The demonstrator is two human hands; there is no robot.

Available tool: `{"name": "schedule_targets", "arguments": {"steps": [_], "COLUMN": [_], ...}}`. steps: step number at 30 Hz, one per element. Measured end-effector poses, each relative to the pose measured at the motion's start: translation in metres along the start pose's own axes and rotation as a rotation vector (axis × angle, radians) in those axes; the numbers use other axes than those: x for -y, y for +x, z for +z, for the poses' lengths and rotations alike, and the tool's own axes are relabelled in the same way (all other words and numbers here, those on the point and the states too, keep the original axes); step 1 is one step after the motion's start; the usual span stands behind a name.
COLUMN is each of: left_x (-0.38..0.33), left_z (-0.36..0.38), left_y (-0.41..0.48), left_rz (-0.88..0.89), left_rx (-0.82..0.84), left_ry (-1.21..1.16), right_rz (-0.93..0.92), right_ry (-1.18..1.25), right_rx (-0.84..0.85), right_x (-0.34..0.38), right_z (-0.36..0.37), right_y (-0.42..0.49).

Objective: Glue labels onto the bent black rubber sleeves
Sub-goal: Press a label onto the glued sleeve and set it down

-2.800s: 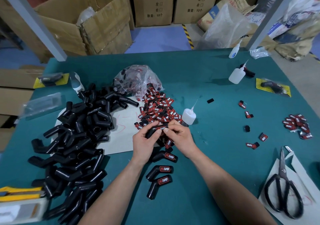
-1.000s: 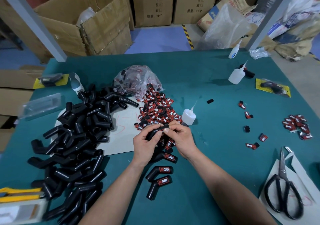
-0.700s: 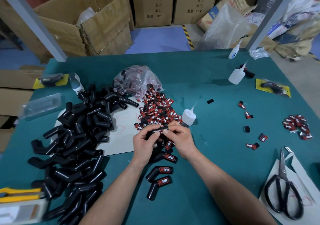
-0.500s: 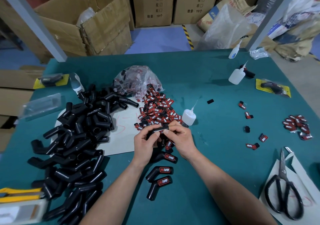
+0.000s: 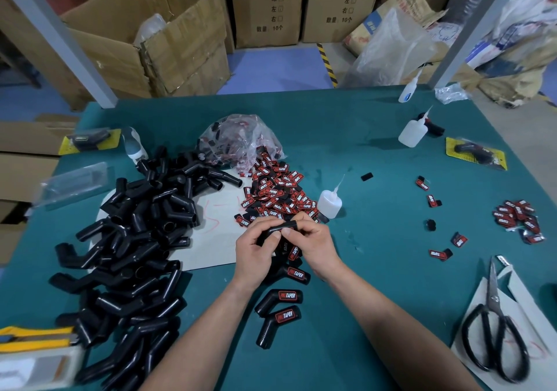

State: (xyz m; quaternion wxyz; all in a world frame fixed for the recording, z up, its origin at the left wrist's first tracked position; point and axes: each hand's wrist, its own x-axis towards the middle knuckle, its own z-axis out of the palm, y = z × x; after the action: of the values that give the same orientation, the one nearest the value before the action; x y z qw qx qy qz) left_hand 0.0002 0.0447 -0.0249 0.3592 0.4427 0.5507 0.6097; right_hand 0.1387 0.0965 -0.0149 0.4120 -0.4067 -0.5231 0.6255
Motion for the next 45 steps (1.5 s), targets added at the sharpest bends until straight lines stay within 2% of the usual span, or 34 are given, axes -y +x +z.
{"name": "schedule_targets", "arguments": {"steps": [24,37,45], "left_x": [0.0,-0.008,-0.006], "left_z": [0.001,0.0,0.0], "left_y": [0.0,0.0,0.001], "left_rz": [0.013,0.051,0.037], "left_rx": [0.008,0.033,0.035], "left_ry": [0.001,0.029,0.031], "right_rz": [0.019,0.066,0.069], "right_ry": [-0.003,-0.035,-0.019], "right_rx": [-0.008,0.127,0.129], "right_x": [0.003,0.011,0.011], "right_z": [0.003,0.0,0.001], "right_y": [-0.001,-0.004,-0.003]}}
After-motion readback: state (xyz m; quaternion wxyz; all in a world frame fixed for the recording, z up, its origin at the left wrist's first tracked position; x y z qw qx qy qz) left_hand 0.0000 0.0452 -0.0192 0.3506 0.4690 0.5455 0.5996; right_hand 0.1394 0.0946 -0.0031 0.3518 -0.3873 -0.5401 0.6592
